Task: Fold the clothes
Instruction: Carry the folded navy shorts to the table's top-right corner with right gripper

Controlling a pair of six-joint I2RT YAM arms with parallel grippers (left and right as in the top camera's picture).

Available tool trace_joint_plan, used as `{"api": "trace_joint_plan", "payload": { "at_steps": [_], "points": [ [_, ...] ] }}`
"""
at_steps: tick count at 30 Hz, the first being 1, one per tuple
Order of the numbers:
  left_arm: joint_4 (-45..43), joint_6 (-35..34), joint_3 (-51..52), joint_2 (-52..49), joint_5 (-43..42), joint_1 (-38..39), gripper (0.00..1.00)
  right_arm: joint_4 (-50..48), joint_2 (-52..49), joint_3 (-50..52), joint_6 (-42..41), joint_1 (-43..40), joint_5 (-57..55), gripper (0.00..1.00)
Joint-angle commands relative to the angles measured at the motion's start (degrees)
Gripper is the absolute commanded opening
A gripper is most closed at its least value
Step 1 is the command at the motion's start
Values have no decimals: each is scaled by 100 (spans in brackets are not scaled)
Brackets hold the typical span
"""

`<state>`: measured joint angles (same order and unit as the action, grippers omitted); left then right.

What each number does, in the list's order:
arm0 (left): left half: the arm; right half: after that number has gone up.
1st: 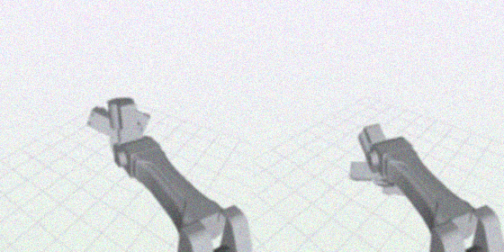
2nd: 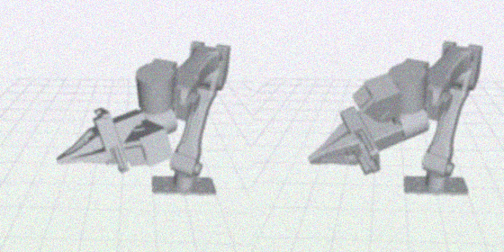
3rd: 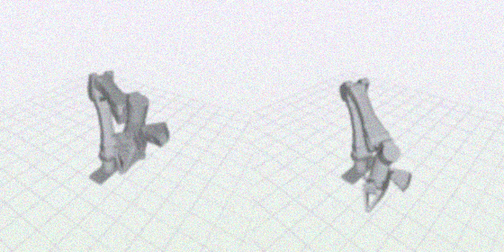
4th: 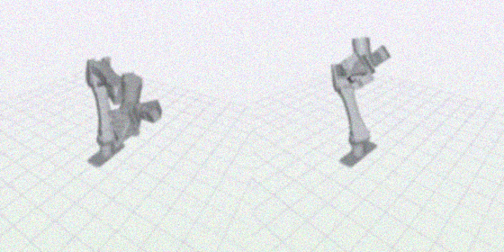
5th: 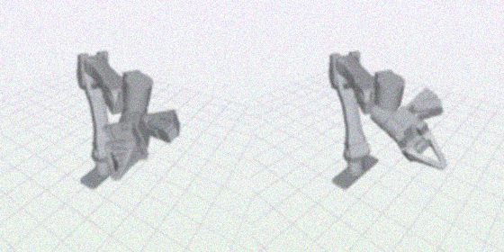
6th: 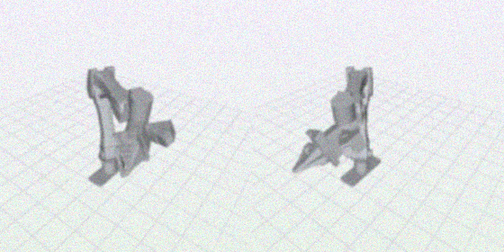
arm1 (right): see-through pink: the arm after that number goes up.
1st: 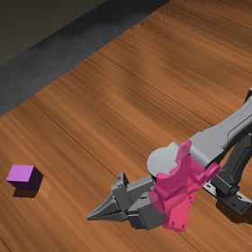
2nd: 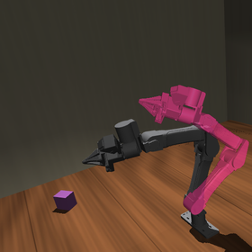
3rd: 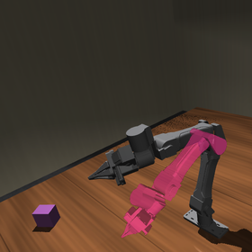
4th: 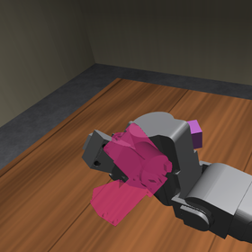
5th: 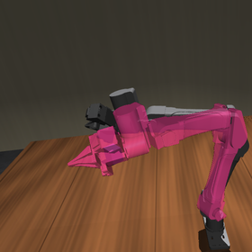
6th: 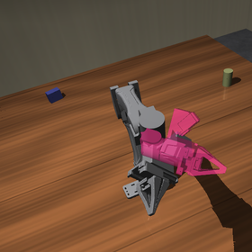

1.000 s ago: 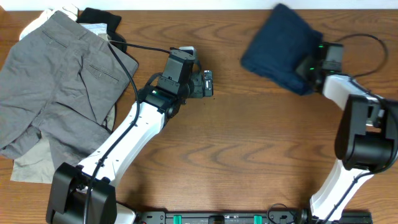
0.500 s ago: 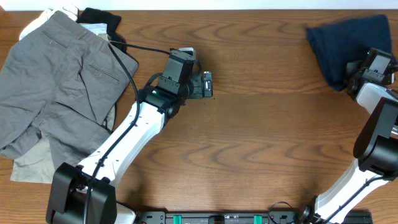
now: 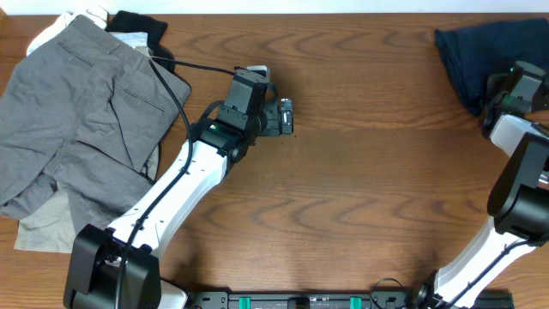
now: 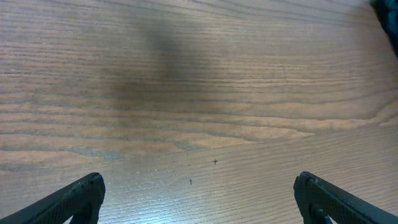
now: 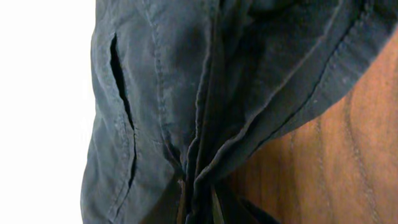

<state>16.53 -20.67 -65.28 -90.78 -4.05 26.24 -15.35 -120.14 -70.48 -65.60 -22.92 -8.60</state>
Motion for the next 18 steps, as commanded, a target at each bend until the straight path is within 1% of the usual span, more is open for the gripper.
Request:
{"api": "trace_joint_plan", "payload": {
  "at_steps": [1, 3, 4, 5, 6, 8, 9, 10, 11, 14, 18],
  "points": [
    [11, 116, 17, -9, 74, -24, 98, -33, -286, 0, 205, 17, 96, 9],
    [9, 114, 15, -9, 74, -24, 98, -33, -339, 0, 297, 24, 129, 14],
    [7, 114, 15, -9, 74, -24, 98, -26, -350, 0, 380, 26, 151, 19],
    [-4, 114, 15, -9, 72, -24, 98, -24, -354, 0, 522, 28, 162, 31],
    [-13, 111, 15, -9, 72, -24, 98, -28, -354, 0, 737, 33, 177, 50],
    [-48, 111, 15, -9, 72, -24, 98, -35, -350, -2, 1113, 33, 275, 72],
    [-79, 114, 15, -9, 72, -24, 98, -37, -332, -2, 1335, 33, 413, 93],
    [-105, 114, 15, -9, 72, -24, 98, -31, -315, -2, 1488, 31, 511, 99],
    [-133, 111, 15, -11, 72, -24, 98, -17, -282, -2, 1700, 33, 660, 99],
    [-205, 111, 15, -9, 72, -24, 98, 164, -101, 0, 1974, 33, 938, 99],
    [-219, 114, 15, -9, 72, -24, 98, 555, 367, -2, 2614, 33, 1257, 99]
  ]
}}
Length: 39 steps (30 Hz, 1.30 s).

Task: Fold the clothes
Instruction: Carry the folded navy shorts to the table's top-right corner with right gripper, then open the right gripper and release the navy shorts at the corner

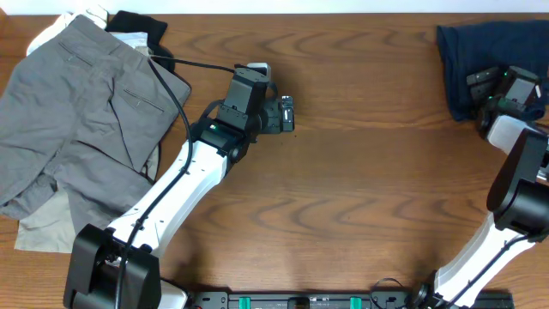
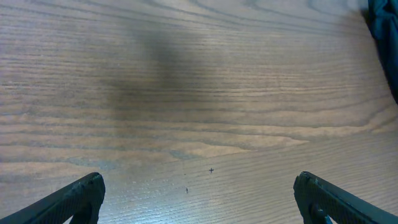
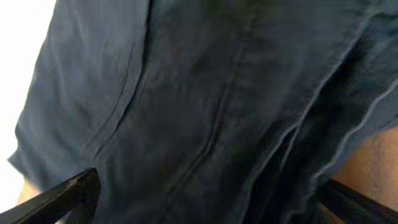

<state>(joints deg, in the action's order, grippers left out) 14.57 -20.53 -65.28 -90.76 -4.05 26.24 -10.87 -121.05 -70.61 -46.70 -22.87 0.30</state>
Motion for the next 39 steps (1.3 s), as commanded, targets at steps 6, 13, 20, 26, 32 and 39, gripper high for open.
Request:
{"api": "trace_joint_plan", "payload": {
  "at_steps": [6, 13, 20, 26, 32, 39],
  "points": [
    [-22, 103, 15, -13, 72, -24, 98, 1449, 1670, 11, 1668, 59, 472, 99],
    [181, 101, 17, -11, 72, -24, 98, 3045, 3176, 11, 3062, 192, 1285, 99],
    [212, 101, 17, -11, 70, -24, 98, 4022, 4159, 11, 4426, 520, 3823, 99],
    [212, 101, 17, -11, 70, -24, 98, 4704, 4507, 11, 4437, 1139, 4262, 99],
    [212, 101, 17, -11, 70, -24, 98, 4909, 4492, 13, 4446, 1429, 4253, 99],
    [214, 101, 17, -11, 70, -24, 98, 5751, 4492, 13, 4664, 1425, 3108, 99]
  ]
}}
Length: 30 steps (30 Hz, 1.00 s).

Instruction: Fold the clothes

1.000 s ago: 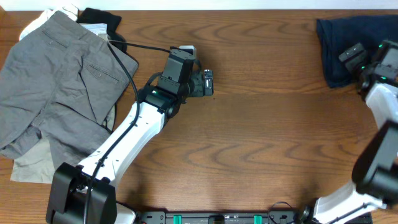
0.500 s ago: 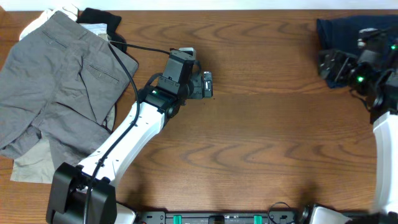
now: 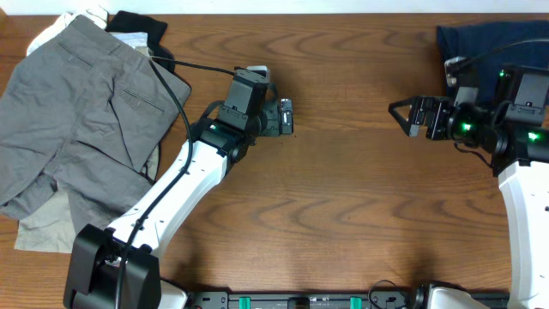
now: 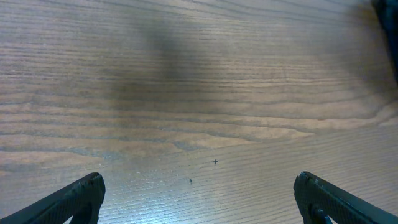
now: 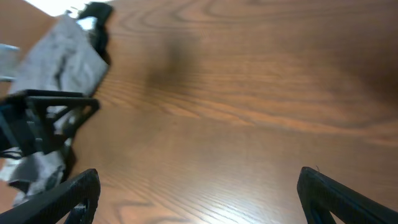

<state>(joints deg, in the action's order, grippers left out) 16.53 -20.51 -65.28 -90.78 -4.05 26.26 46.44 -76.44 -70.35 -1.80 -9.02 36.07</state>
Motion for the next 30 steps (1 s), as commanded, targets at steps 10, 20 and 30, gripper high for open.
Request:
{"api": "trace_joint_plan", "payload": {
  "at_steps": [10, 20, 30],
  "points": [
    [15, 98, 17, -9, 70, -26, 98, -236, 92, -7, 1451, 46, -876, 99],
    [15, 98, 20, -9, 70, -26, 98, -2240, 1884, 1921, 1366, 46, -975, 99],
    [15, 98, 20, -9, 70, -26, 98, -3392, 4308, 4450, 1141, 46, -1040, 99]
  ]
}}
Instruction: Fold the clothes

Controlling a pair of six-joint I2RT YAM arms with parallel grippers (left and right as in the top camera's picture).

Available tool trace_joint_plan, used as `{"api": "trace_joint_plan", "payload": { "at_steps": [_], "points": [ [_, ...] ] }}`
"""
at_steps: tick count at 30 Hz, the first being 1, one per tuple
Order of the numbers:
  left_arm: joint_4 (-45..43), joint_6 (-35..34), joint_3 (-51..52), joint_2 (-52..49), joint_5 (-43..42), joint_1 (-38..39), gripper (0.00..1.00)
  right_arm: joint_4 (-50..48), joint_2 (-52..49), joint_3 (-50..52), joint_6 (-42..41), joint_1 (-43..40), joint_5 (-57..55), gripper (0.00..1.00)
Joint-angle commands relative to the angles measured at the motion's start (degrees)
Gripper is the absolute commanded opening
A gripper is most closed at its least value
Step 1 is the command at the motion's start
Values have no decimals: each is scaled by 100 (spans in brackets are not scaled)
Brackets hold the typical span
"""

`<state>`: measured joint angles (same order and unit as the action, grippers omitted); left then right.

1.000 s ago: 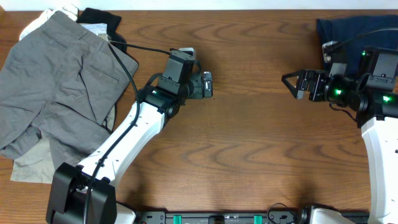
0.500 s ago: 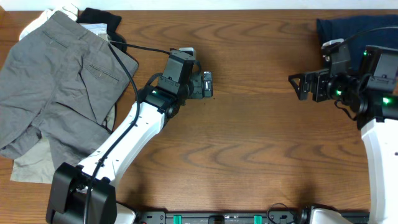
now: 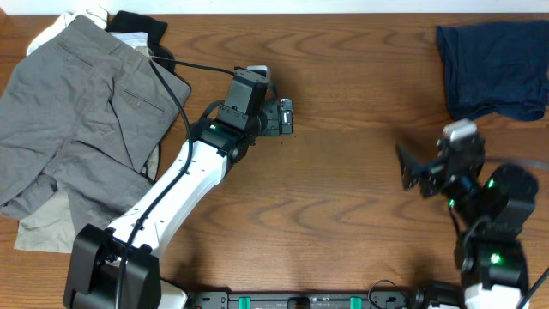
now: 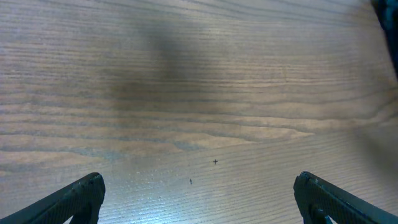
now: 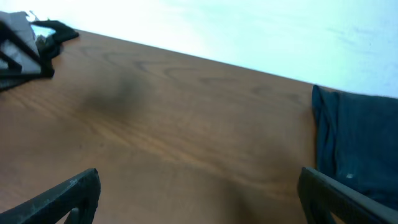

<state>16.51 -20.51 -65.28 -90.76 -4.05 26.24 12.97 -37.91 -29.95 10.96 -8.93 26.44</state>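
Grey trousers [image 3: 77,129] lie spread at the table's left, over a pale garment [image 3: 43,227] and beside a black one [image 3: 141,26]. A folded dark blue garment [image 3: 493,64] rests at the far right corner, also in the right wrist view [image 5: 360,146]. My left gripper [image 3: 287,116] hovers open over bare wood near the table's middle [image 4: 199,202]. My right gripper [image 3: 410,170] is open and empty at the right, well short of the blue garment [image 5: 199,202].
The wooden table [image 3: 343,215] stretches between the two piles. A black cable [image 3: 197,67] runs from the left arm across the trousers' edge. A white wall [image 5: 249,25] rises behind the table's far edge.
My right arm has drawn back toward the near edge and turned; its open gripper now sits lower on the right. The blue garment lies uncovered. The left arm has not moved.
My right gripper was first down on the blue garment at the far right, with the cloth bunched close to its camera. It then stood open over the cloth, later clear of it above bare wood, and now farther back. The left gripper stayed open throughout.
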Motion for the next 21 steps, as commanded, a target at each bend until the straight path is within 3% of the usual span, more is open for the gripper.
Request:
{"api": "trace_joint_plan", "payload": {
  "at_steps": [1, 9, 15, 21],
  "points": [
    [17, 98, 20, -11, 70, -24, 98, -57, 599, 535, -216, 37, -120, 99],
    [17, 98, 20, -11, 70, -24, 98, -610, 1687, 1554, -597, 37, -669, 99],
    [17, 98, 20, -11, 70, -24, 98, -704, 2218, 2085, -1943, 39, -1521, 99],
    [17, 98, 20, -11, 70, -24, 98, -986, 2527, 2605, -1904, 39, -1705, 99]
  ]
}}
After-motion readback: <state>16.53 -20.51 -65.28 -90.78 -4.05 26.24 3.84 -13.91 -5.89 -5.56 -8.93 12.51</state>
